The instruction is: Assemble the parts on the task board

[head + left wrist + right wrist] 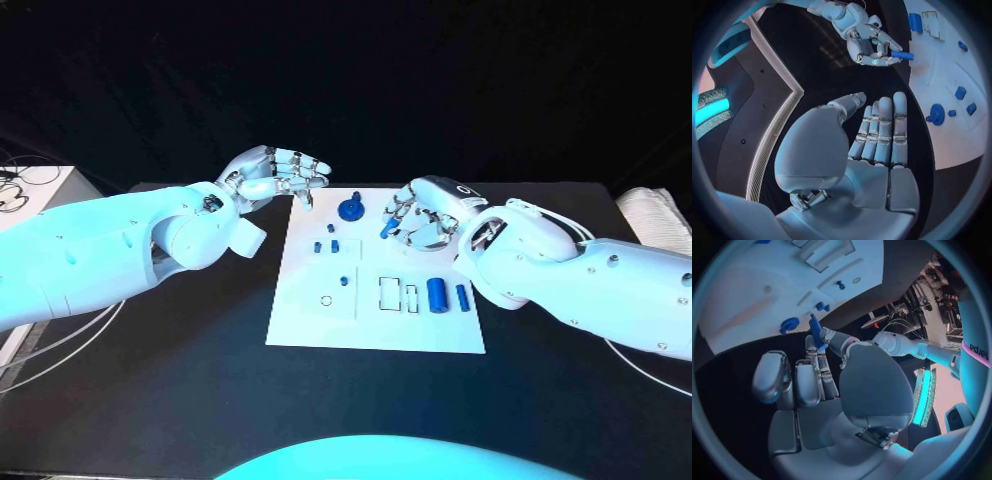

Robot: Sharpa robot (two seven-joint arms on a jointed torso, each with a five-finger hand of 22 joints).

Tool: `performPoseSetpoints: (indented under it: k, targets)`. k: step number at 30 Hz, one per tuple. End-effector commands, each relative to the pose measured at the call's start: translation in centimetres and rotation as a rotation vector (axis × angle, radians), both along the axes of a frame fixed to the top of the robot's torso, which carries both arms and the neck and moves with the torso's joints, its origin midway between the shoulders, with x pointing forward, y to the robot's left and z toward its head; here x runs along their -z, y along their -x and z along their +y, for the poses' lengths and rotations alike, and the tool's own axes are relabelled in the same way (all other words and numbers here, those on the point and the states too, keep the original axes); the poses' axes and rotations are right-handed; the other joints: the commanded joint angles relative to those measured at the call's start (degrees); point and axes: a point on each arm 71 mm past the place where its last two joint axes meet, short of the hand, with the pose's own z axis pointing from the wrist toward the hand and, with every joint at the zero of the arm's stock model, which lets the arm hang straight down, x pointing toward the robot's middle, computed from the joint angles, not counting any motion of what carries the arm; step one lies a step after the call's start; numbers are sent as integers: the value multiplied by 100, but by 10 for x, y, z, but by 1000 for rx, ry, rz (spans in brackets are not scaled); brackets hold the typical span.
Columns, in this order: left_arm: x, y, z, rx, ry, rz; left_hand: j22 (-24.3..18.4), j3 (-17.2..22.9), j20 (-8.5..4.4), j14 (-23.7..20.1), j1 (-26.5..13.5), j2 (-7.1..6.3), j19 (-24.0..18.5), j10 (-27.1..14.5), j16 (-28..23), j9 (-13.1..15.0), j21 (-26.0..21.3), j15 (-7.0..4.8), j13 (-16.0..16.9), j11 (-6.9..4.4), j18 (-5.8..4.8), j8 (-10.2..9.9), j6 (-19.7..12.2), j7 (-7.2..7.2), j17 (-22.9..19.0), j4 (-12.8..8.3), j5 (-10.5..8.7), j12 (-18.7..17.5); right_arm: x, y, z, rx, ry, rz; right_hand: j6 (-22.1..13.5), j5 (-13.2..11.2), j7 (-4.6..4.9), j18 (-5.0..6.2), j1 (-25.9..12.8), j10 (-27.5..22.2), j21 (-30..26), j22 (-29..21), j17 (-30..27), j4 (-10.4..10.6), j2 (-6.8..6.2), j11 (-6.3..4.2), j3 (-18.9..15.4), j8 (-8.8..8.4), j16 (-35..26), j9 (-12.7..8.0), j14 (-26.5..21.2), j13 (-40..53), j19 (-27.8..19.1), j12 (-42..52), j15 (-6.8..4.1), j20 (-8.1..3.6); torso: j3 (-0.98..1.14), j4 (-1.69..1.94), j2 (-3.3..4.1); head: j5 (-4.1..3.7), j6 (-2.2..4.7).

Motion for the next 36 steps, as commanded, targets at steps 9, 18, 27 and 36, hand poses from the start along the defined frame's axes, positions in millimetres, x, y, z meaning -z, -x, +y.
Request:
performPoseSetpoints:
  k: [9,18,27,36]
  targets:
    - [-1,0,-5,21,16,-1,-8,-24,-17,12,-20,11,35,-46,-23,-8,-31,13,-7,2,87,27,-45,-8,-3,7,9,19,22,36,59,-178,-11,28,1,42,-6,-44,79,151,-6,-20,-27,-43,112,-98,11,21,11,209,118,-2,27,-39,-24,-15,-5,14,10,145,-47]
    - [-1,0,-8,26,18,0,-8,-24,-17,12,-20,11,35,-46,-23,-8,-31,13,-7,2,87,27,-45,-8,-3,7,9,19,46,51,83,-236,19,56,-10,49,-1,-43,79,148,-12,-24,-34,-49,112,-94,15,20,8,216,116,0,24,-49,-22,-14,-8,12,11,203,-92]
    - [-1,1,-8,28,18,1,-8,-24,-17,12,-20,11,35,-46,-23,-8,-31,13,-7,2,87,27,-45,-8,-3,7,9,19,61,52,90,-245,70,69,-14,49,2,-43,76,147,-13,-25,-37,-50,110,-92,14,21,7,219,116,0,23,-53,-20,-13,-2,14,15,228,-146]
    - [-1,1,-9,31,18,3,-8,-24,-17,12,-20,11,35,-46,-23,-8,-31,13,-7,2,87,27,-45,-8,-3,7,9,19,68,52,92,-244,100,72,-14,49,2,-43,76,147,-13,-25,-37,-50,110,-92,14,21,7,219,116,0,23,-53,-20,-13,3,9,12,236,-172]
